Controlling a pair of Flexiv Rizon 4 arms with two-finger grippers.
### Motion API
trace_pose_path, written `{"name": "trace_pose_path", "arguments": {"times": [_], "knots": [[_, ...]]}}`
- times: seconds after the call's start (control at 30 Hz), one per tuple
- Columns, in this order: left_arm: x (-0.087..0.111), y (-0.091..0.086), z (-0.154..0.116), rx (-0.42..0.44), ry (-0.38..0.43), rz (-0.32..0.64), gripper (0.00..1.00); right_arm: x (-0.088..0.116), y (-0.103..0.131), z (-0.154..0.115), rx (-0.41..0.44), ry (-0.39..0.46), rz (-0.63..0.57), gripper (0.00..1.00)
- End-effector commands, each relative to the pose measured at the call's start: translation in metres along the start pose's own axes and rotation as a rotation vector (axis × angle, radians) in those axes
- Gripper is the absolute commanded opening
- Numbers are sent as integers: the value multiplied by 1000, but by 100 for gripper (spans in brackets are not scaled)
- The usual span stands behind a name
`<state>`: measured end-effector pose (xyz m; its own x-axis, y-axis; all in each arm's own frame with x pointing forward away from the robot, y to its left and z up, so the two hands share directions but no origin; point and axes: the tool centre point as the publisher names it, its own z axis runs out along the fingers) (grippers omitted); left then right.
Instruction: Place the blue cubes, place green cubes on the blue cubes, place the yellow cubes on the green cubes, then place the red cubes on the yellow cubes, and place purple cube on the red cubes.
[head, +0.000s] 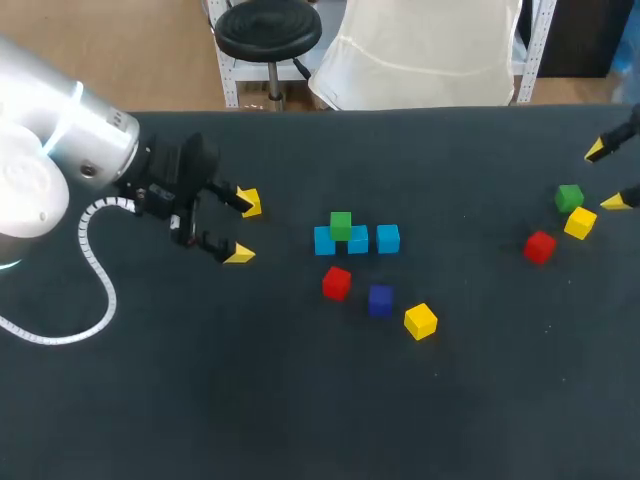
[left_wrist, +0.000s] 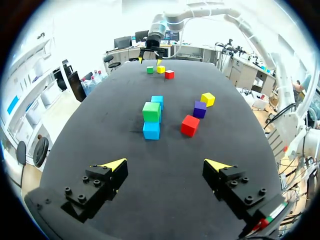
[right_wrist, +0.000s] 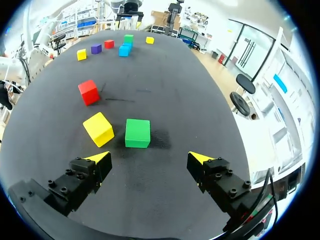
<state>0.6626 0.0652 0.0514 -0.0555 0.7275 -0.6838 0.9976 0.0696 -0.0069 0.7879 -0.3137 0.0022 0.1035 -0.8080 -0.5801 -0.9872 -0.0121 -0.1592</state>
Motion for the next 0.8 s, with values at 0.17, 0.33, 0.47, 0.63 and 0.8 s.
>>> {"name": "trace_pose_path", "arguments": {"times": [0.17,0.33,0.47,0.63,0.8], "knots": [[1,-1,0,-3,-4,3,100,-3,-5,12,-11,-23,-4,100],[1,-1,0,-3,-4,3,100,-12,-6,19,-20,-38,-14,100],[1,-1,0,-3,-4,3,100,-19,-5,21,-23,-45,-21,100],[1,-1,0,-3,-4,3,100,-22,-5,24,-27,-51,-24,100],[1,-1,0,-3,-4,3,100,-24,-2,27,-50,-41,-23,95]]}}
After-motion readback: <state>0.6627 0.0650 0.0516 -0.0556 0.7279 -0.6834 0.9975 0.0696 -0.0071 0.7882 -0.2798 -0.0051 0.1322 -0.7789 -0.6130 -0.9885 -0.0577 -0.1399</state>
